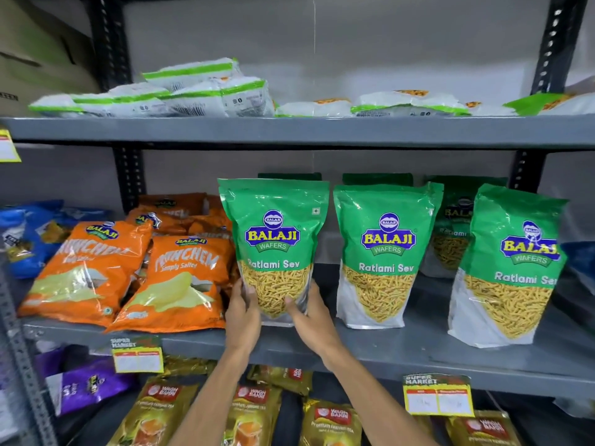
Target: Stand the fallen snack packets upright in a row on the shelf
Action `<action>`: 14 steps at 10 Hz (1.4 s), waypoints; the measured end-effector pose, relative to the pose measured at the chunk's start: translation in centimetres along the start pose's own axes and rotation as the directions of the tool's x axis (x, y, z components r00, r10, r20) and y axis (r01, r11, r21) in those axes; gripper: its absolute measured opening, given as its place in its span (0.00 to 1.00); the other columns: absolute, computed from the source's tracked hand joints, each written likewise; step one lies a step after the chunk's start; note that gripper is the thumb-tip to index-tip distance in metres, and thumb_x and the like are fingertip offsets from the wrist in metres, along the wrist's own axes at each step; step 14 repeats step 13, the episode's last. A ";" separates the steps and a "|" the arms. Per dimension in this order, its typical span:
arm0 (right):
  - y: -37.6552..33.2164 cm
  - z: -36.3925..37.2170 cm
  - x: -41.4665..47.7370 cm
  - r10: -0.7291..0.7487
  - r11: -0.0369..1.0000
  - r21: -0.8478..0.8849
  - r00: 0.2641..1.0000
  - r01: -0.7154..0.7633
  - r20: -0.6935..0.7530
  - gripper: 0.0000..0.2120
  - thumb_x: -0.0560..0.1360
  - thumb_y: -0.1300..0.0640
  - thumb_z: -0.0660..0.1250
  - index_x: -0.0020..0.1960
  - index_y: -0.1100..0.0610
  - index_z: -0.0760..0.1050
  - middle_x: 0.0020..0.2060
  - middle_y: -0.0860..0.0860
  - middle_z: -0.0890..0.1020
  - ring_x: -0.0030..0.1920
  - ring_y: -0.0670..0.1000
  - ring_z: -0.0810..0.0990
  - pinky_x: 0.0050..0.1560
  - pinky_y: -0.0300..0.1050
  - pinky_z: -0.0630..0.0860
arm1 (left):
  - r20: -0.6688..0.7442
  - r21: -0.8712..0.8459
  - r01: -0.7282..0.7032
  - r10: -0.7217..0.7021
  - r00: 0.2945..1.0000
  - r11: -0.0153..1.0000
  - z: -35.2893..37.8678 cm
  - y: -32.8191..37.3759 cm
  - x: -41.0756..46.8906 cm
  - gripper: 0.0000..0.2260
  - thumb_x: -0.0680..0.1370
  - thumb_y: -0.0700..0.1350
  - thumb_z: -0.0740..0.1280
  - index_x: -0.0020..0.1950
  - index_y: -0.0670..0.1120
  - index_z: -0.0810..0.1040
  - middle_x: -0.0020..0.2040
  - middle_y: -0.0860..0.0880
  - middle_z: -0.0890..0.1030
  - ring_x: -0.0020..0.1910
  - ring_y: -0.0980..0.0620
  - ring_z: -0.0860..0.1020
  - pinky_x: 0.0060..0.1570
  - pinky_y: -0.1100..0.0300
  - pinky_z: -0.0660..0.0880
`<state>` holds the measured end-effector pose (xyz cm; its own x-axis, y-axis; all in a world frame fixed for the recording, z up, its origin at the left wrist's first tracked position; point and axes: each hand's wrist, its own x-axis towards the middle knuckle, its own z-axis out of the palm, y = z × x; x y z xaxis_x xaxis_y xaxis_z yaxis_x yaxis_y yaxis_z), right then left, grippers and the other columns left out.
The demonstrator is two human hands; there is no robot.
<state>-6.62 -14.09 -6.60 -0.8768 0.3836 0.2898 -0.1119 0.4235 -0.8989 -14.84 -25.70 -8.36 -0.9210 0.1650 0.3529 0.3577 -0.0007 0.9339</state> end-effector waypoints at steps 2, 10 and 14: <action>-0.3 -0.9 -0.8 -0.018 0.998 -0.054 0.999 0.019 0.026 0.35 0.83 0.49 0.64 0.83 0.54 0.51 0.80 0.49 0.65 0.79 0.50 0.64 0.77 0.46 0.63 | -0.069 0.021 -0.070 0.071 0.995 0.997 0.8 1.3 -1.2 0.22 0.85 0.50 0.53 0.80 0.48 0.59 0.74 0.46 0.72 0.73 0.46 0.70 0.71 0.49 0.69; 8.6 -29.7 -8.8 0.336 0.922 0.075 0.690 -0.379 -0.641 0.36 0.81 0.31 0.38 0.82 0.47 0.56 0.82 0.52 0.62 0.82 0.60 0.55 0.80 0.62 0.41 | 0.625 0.222 -0.104 -0.060 0.778 0.969 28.5 6.7 -12.0 0.32 0.79 0.57 0.64 0.81 0.54 0.56 0.79 0.51 0.66 0.76 0.45 0.67 0.71 0.50 0.66; 8.8 -28.6 -9.7 0.075 0.949 -0.165 0.701 -0.269 -0.709 0.30 0.84 0.37 0.45 0.81 0.52 0.57 0.78 0.55 0.66 0.79 0.60 0.62 0.75 0.67 0.51 | 0.593 0.167 -0.232 0.090 0.800 0.958 26.5 7.8 -13.0 0.34 0.82 0.55 0.62 0.83 0.48 0.50 0.82 0.49 0.58 0.80 0.48 0.61 0.75 0.51 0.62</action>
